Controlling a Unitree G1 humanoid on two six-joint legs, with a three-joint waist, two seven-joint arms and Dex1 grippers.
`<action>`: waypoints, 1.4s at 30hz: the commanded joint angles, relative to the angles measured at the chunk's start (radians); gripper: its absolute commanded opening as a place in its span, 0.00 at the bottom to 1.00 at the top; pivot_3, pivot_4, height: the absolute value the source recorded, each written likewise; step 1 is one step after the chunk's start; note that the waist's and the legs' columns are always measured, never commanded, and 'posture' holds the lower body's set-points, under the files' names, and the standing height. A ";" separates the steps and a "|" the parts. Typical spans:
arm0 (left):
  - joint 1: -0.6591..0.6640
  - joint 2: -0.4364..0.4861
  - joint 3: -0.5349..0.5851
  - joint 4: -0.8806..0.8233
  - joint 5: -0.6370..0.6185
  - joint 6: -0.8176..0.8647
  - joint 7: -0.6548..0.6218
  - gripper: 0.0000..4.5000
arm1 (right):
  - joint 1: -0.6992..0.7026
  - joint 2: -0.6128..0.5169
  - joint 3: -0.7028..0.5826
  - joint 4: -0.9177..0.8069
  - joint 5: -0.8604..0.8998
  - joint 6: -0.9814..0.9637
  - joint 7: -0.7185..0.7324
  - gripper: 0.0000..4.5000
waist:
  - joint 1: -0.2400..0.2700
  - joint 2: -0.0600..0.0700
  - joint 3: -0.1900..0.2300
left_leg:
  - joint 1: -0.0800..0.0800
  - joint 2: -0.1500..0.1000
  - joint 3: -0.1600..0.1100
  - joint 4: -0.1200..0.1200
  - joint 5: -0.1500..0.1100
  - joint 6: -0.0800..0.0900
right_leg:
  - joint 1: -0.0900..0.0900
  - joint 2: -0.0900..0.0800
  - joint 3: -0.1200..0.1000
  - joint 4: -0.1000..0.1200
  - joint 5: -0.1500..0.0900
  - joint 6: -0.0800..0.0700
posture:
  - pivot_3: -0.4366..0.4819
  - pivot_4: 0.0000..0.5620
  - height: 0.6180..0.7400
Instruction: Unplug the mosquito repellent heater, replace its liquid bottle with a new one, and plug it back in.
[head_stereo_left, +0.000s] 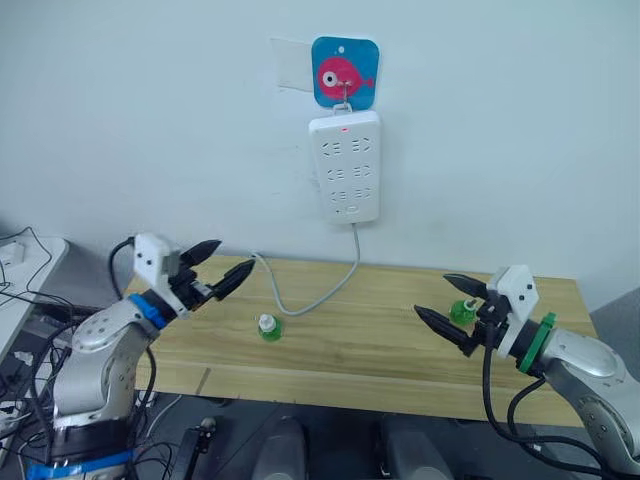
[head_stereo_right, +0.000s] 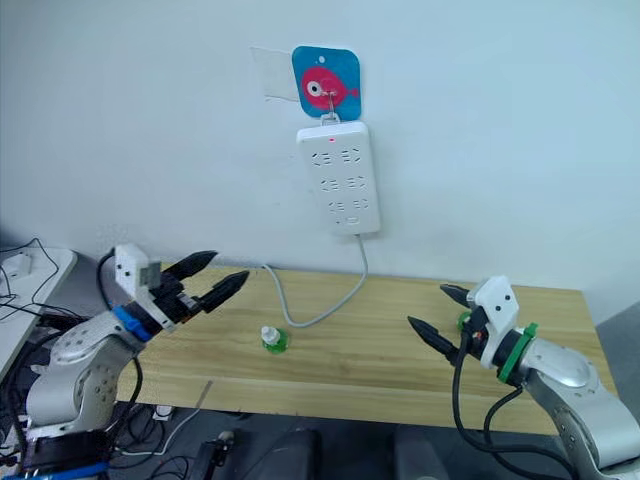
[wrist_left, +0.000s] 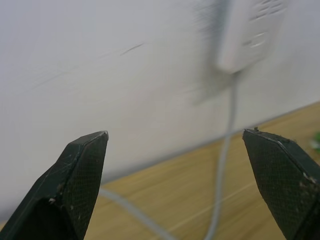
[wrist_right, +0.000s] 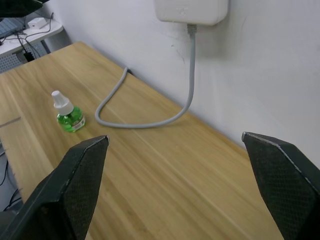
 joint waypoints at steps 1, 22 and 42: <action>0.083 -0.019 0.058 0.034 0.038 -0.103 0.043 1.00 | 0.058 0.001 -0.078 -0.034 0.006 -0.036 0.006 0.99 | 0.000 -0.001 -0.001 | 0.000 0.000 0.000 0.000 0.000 0.000 | 0.000 0.000 0.000 0.000 0.000 0.000 | 0.55 0.31 1.00; 0.402 -0.147 -0.053 0.112 0.138 -0.365 0.054 1.00 | -0.014 -0.078 0.021 -0.018 -0.001 -0.064 0.203 0.99 | -0.013 -0.007 -0.005 | 0.001 0.000 0.001 0.000 0.000 0.000 | 0.002 0.000 0.001 -0.002 0.000 0.000 | 0.53 0.33 1.00; 0.163 -0.343 -0.211 0.571 0.285 -0.721 0.188 1.00 | -0.336 -0.107 0.156 0.021 0.054 0.083 0.314 0.99 | -0.010 -0.008 -0.003 | 0.001 0.000 -0.001 0.000 -0.001 0.001 | 0.002 0.000 -0.001 -0.002 0.000 0.000 | 0.54 0.40 1.00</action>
